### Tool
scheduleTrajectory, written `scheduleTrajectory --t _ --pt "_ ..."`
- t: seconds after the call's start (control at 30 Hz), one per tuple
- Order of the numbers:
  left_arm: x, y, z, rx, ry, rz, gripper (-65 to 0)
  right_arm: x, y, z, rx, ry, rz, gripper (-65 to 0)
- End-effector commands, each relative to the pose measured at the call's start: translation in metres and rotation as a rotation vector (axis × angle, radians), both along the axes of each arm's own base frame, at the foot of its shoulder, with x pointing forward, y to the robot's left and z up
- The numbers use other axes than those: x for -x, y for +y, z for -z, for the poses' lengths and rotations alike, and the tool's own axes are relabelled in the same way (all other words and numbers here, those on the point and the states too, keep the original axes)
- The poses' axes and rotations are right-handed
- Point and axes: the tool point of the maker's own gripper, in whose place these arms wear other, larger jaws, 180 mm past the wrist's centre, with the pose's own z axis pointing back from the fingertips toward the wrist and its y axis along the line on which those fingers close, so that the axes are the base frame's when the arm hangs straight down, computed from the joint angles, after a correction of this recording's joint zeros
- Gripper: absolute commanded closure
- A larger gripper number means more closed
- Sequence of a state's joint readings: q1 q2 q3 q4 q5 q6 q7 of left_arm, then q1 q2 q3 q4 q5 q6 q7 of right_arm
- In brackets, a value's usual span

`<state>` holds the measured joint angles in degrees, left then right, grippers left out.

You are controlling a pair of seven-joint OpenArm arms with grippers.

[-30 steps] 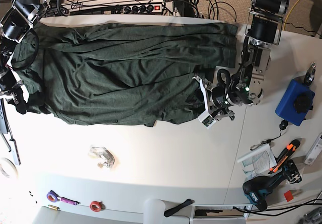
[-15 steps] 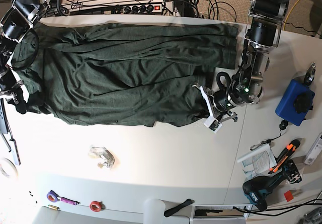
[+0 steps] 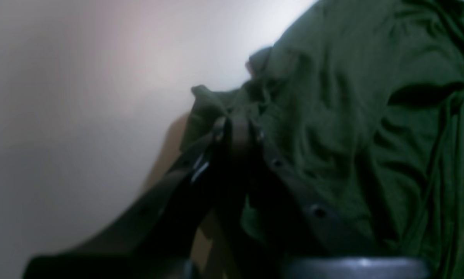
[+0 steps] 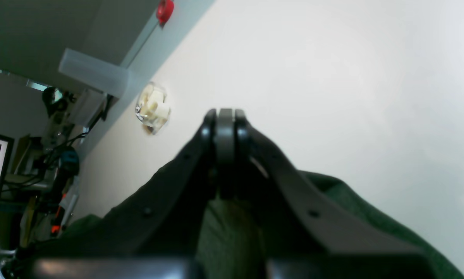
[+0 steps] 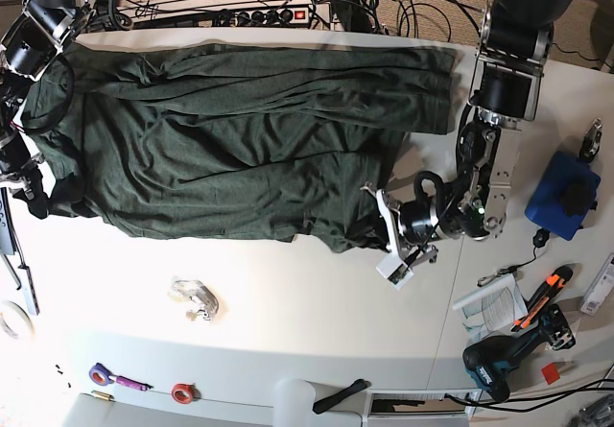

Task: Layout the t-shirt on the table in an organized manner, then fold the t-shirt properly
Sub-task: 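Drag the shirt hem outward with the left gripper to straighten it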

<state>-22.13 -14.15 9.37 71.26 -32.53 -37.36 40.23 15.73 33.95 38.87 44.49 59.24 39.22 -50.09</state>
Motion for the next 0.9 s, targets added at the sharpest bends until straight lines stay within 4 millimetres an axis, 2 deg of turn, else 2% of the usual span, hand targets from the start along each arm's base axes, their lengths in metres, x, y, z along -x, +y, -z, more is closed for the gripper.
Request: scheduleTrajectory --t 0.0,0.17,0.33,0.43,0.63,0.73,0.87 --pt "-0.016 -0.001 -0.027 0.032 -0.067 0.000 0.0 -0.007 -0.015 -0.032 0.041 -0.086 0.023 0.0" --pt "-0.022 -0.002 -0.037 0.038 -0.080 0.006 0.0 -0.013 -0.024 -0.049 0.052 -0.163 0.074 0.0" --pt "-0.026 0.002 -0.058 0.118 -0.080 0.014 0.0 -0.028 -0.022 -0.069 0.054 -0.194 0.052 0.0" --pt "-0.026 0.010 -0.063 0.136 -0.040 0.004 0.0 -0.034 -0.020 -0.077 0.052 -0.210 0.045 0.0" --pt "-0.025 0.036 -0.055 0.079 0.008 -0.018 0.0 -0.034 -0.020 -0.077 0.052 -0.210 0.042 0.0" --pt "-0.022 0.046 -0.069 0.167 0.021 -0.018 0.0 -0.032 -0.016 -0.076 0.029 -0.203 0.020 0.0" --pt "-0.011 0.057 -0.081 0.249 0.086 0.009 0.0 -0.031 0.004 -0.084 -0.001 -0.194 -0.079 0.0"
